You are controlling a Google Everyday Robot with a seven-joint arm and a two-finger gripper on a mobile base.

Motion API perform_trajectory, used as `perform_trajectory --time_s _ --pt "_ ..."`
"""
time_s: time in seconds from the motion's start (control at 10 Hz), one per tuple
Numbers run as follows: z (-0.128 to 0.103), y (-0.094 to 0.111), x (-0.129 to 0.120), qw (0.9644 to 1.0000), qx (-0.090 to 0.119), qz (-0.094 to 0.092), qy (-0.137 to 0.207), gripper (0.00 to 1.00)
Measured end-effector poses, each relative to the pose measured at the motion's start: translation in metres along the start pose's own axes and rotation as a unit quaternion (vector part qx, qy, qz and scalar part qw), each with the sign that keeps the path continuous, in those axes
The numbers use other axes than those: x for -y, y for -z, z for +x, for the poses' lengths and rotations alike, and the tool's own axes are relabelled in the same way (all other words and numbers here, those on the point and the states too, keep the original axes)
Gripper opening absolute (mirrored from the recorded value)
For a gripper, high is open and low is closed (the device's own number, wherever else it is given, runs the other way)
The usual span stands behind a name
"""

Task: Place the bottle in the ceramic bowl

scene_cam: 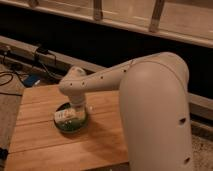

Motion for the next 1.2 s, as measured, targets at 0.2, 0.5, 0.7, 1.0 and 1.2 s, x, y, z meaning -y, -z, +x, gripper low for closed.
perform_trajectory --time_s 0.2,0.5,0.7,1.0,1.2 --pt "0.0034 -0.0015 0.012 1.0 0.007 0.003 0.002 0.03" --pt "0.0013 -0.002 0.0115 1.0 0.007 0.002 0.004 0.03" --pt "0.0016 -0.0018 0.0114 1.0 0.007 0.002 0.003 0.03" --pt "0.0015 -0.0018 0.0112 1.0 0.007 0.001 0.003 0.03" --pt "0.0016 -0.0018 0.0111 1.0 0.008 0.001 0.003 0.03"
